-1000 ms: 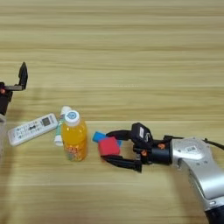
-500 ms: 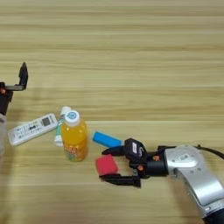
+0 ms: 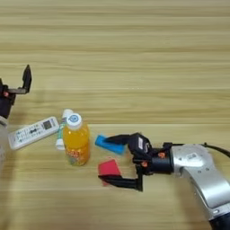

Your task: Move the objects on the table

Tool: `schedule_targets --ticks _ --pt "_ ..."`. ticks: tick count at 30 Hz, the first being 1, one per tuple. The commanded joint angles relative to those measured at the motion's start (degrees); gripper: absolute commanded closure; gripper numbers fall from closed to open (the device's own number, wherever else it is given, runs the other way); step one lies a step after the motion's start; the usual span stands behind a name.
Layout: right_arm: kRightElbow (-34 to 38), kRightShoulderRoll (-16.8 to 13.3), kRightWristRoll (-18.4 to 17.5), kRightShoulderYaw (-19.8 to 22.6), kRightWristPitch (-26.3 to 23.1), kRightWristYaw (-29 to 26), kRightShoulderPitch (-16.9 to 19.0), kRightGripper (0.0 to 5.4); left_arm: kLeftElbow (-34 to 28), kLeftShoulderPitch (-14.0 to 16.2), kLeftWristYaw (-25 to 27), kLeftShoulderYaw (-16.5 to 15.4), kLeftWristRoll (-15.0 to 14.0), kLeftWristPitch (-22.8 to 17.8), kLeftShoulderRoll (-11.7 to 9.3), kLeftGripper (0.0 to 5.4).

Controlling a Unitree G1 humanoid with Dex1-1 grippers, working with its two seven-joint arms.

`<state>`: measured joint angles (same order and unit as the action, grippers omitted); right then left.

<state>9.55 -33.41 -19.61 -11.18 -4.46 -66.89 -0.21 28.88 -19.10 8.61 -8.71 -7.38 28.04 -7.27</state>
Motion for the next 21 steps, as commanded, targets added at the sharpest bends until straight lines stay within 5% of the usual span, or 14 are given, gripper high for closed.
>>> schedule_targets --ticks 1,21 --pt "2.9 1.0 -2.1 1.2 -1.8 1.8 -2.4 0.05 0.6 -0.9 -0.3 0.3 0.6 0.8 0.4 0.00" --pt "3.5 6.0 -0.5 -3.4 -8.1 9.5 -9.5 0.02 1.1 -1.0 -0.9 0.9 1.3 1.6 0.7 0.00"
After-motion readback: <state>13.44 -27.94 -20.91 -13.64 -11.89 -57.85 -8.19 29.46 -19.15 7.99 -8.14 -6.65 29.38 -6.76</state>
